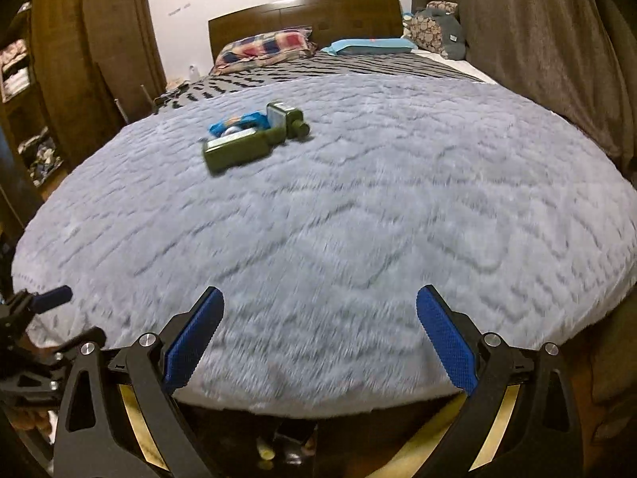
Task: Collect trash
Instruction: 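Move both open tools back over the remaining items, then grasp the large green bottle with the left tool while the right tool grasps the small green bottle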
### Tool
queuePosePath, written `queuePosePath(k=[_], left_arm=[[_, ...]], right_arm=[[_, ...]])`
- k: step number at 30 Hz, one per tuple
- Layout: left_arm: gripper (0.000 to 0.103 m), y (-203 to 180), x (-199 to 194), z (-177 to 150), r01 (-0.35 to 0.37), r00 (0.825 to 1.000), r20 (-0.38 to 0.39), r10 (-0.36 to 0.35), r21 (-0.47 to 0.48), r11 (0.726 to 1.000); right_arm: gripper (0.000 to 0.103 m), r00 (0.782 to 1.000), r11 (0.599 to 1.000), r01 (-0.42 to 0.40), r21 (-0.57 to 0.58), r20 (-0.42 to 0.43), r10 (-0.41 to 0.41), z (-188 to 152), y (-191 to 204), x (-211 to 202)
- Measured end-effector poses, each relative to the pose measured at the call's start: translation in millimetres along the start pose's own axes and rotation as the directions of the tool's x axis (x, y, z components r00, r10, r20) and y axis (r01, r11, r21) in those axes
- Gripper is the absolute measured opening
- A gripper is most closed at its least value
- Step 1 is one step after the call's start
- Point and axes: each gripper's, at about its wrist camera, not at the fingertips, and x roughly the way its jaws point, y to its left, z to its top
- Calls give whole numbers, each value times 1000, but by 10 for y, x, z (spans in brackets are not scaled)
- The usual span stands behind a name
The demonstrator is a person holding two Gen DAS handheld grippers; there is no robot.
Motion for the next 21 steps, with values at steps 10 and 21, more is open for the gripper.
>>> queuePosePath(k=[10, 21], left_arm=[[92, 4, 552, 684, 21, 1000, 3, -21, 8, 1000], [91, -13, 1179, 1325, 17, 1000, -2, -17, 30, 999]], right_arm=[[98, 1000, 1000, 10, 3, -24, -10, 570, -83, 552], [98, 1000, 1000, -6, -11, -15, 6, 1314, -13, 1136]])
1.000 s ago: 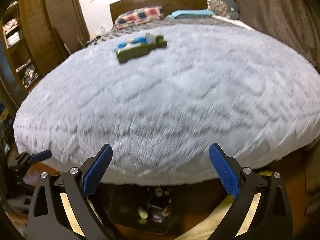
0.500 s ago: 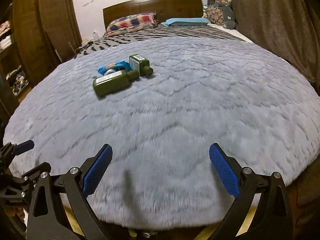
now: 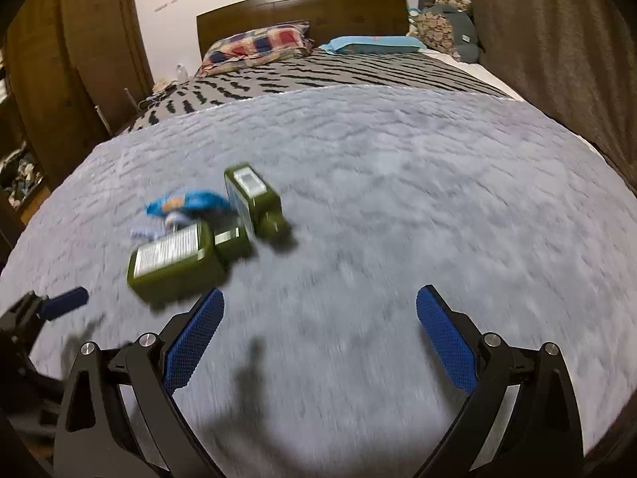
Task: Collect trash
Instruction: 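Grasp the large green bottle with the left tool while the right tool grasps the small green bottle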
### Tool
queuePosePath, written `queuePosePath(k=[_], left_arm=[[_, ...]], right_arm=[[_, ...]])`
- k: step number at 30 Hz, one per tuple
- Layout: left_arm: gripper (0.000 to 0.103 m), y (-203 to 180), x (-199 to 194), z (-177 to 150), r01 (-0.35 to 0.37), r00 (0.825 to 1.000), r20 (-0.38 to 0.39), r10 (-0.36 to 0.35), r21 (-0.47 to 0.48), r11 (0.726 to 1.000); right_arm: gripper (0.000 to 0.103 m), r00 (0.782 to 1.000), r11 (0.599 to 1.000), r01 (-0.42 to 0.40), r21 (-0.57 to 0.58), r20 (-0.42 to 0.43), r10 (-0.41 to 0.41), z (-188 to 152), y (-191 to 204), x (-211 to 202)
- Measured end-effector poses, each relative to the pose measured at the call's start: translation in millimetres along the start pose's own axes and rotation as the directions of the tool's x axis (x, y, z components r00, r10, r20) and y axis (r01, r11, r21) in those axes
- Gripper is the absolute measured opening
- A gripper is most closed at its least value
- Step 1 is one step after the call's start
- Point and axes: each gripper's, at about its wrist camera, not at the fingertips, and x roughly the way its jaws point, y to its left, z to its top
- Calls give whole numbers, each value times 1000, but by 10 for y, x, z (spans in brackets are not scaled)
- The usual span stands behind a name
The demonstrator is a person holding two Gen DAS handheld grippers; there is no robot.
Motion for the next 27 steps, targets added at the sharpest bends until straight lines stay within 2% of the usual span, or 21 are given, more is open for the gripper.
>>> queuePosePath(k=[5, 7, 11, 17, 19, 22, 27], left_arm=[[91, 11, 165, 152, 24, 1000, 0, -24, 0, 1000], [91, 5, 196, 207, 35, 999, 4, -35, 3, 999], [91, -1, 265, 311, 42, 999, 6, -43, 17, 999], [90, -39, 455, 416, 76, 997, -27, -76, 23, 997], [85, -67, 525, 437, 86, 996, -42, -85, 25, 996], [77, -116, 602, 454, 115, 991, -64, -114, 22, 993], [74, -145, 608, 468, 119, 991, -61, -117, 21, 993]], right_arm=[[95, 999, 999, -40, -21, -20, 40, 301, 136, 281], [86, 998, 998, -51, -27, -45, 49, 386, 166, 419], [74, 994, 998, -55, -44, -99, 50, 508, 219, 691], [55, 986, 994, -95, -61, -144, 85, 533, 301, 895], [35, 984, 991, -115, -65, -145, 104, 527, 324, 908], [34, 986, 991, -111, -77, -131, 100, 531, 335, 869], [29, 993, 996, -73, -58, -98, 67, 536, 132, 727]])
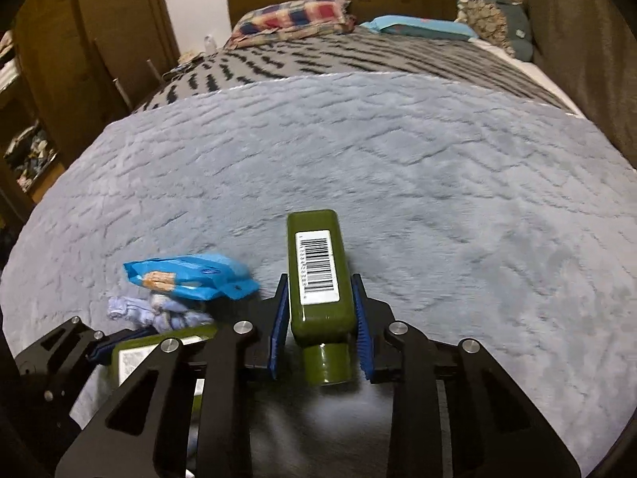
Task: Collect trash
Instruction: 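Grasp the large green bottle with the left tool while the right tool grasps the small green bottle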
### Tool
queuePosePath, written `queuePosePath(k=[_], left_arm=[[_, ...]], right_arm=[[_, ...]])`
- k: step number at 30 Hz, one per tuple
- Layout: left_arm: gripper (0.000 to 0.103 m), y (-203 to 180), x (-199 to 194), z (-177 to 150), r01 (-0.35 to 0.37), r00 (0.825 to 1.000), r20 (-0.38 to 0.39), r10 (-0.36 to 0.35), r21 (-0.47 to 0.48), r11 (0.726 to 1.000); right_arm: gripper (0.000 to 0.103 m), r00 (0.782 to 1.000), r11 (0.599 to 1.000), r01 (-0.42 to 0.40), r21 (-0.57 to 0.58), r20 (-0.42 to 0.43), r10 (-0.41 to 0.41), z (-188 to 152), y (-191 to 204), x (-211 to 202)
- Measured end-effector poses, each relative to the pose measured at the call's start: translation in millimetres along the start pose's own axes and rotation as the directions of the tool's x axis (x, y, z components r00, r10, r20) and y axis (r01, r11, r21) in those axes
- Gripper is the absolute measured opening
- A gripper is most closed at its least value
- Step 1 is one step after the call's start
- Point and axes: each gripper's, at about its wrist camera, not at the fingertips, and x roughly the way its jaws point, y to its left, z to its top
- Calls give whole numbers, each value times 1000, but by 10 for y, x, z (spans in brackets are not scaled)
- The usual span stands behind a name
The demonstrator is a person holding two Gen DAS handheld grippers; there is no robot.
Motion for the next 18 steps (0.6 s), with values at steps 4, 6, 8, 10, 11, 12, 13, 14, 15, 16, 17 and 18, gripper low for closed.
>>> queuePosePath(k=[4, 6, 8, 10, 11, 12, 13, 14, 15, 16, 17, 18], left_arm=[[64, -41, -77, -34, -2, 1000, 9, 2, 12, 1000], [60, -71, -135, -67, -5, 1000, 11, 5, 25, 1000], [57, -120, -225, -122, -11, 1000, 19, 10, 39, 999], [55, -154, -316, -193, -16, 1000, 24, 15, 47, 999], [55, -173, -378, -242, -16, 1000, 28, 15, 50, 999], [54, -190, -428, -280, -19, 999, 32, 17, 54, 998], [54, -214, -520, -349, -24, 999, 40, 21, 61, 998], [54, -222, -583, -392, -25, 999, 45, 22, 62, 998], [54, -224, -643, -428, -26, 998, 50, 23, 62, 998], [53, -233, -733, -482, -29, 998, 59, 25, 61, 998], [53, -243, -826, -538, -32, 997, 70, 28, 60, 998], [53, -252, -936, -606, -35, 996, 83, 31, 56, 998]], right_arm=[[29, 1000, 999, 25, 21, 7, -25, -59, -200, -126], [29, 999, 999, 35, 29, 11, -36, -110, -280, -208], [29, 999, 999, 38, 35, 16, -38, -172, -329, -297], [29, 999, 999, 36, 38, 24, -37, -238, -345, -405], [29, 999, 999, 33, 39, 30, -34, -274, -345, -474], [29, 999, 999, 31, 38, 38, -33, -311, -336, -549], [29, 998, 999, 29, 37, 49, -31, -358, -320, -644], [29, 998, 999, 27, 35, 56, -29, -387, -313, -699], [29, 998, 999, 22, 32, 66, -24, -431, -288, -790], [29, 997, 999, 18, 29, 75, -20, -471, -259, -864], [29, 996, 1000, 14, 25, 87, -16, -525, -225, -957], [29, 995, 1000, 8, 20, 97, -10, -583, -189, -1049]])
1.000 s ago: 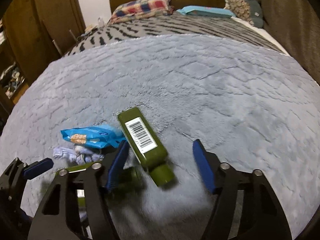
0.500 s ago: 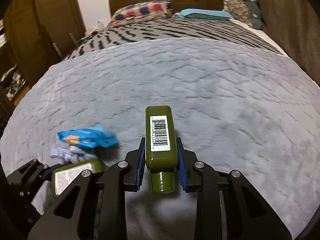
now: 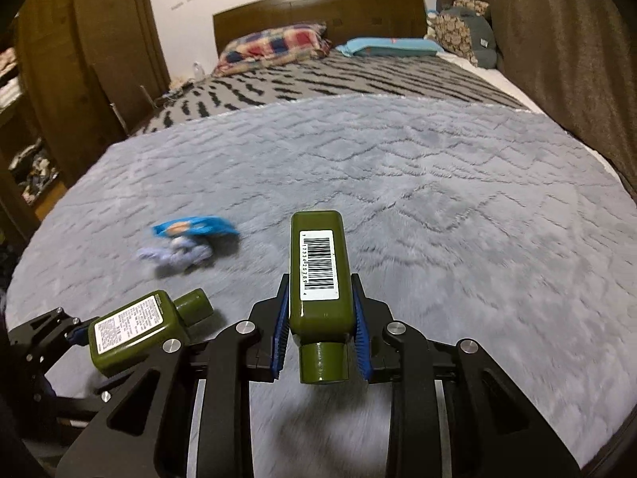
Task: Collect trash
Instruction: 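Grasp the large green bottle with the left tool while the right tool grasps the small green bottle, then lift both green bottles and carry them below the bed edge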
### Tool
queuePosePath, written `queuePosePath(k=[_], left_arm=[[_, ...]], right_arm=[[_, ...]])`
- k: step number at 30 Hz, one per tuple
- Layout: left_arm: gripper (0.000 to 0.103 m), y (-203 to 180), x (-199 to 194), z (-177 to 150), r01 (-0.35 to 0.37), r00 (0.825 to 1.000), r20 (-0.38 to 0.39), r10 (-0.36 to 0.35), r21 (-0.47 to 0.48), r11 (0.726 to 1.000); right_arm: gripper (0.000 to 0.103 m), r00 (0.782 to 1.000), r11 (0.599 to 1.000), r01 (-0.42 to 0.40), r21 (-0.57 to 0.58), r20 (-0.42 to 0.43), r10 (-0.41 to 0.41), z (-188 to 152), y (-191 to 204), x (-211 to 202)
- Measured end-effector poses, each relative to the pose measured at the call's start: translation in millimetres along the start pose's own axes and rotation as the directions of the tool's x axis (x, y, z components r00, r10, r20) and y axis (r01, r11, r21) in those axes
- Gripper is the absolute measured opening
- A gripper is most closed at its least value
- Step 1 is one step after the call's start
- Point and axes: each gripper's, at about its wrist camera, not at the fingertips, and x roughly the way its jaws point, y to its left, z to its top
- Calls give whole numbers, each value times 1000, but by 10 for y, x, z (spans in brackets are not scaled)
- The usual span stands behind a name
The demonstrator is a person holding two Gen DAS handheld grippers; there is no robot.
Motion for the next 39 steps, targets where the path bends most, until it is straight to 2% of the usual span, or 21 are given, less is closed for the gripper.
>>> queuePosePath(k=[13, 17, 22, 29, 35, 39], left_arm=[[50, -150, -1017, -700, -19, 994, 105, 23, -32, 999], [50, -212, -1283, -910, -19, 991, 128, 24, -33, 999], [50, -301, -1530, -1218, -34, 989, 145, 38, -31, 999], [50, -381, -1538, -1701, -16, 996, 88, 20, -51, 999], [50, -446, -1266, -2046, 17, 1000, -10, -18, -63, 998], [50, -497, -1057, -2243, 33, 997, -74, -38, -68, 997]], right_arm=[[28, 990, 993, -95, -75, 97, 102, -754, 540, -1006], [28, 988, 990, -102, -95, 104, 111, -987, 677, -1177], [28, 988, 992, -110, -64, 98, 116, -1318, 694, -1324], [28, 995, 995, -90, -52, 42, 92, -1814, 696, -1331], [28, 995, 996, -79, -41, -68, 76, -2220, 638, -1111], [28, 983, 995, -89, -45, -164, 80, -2503, 668, -899]])
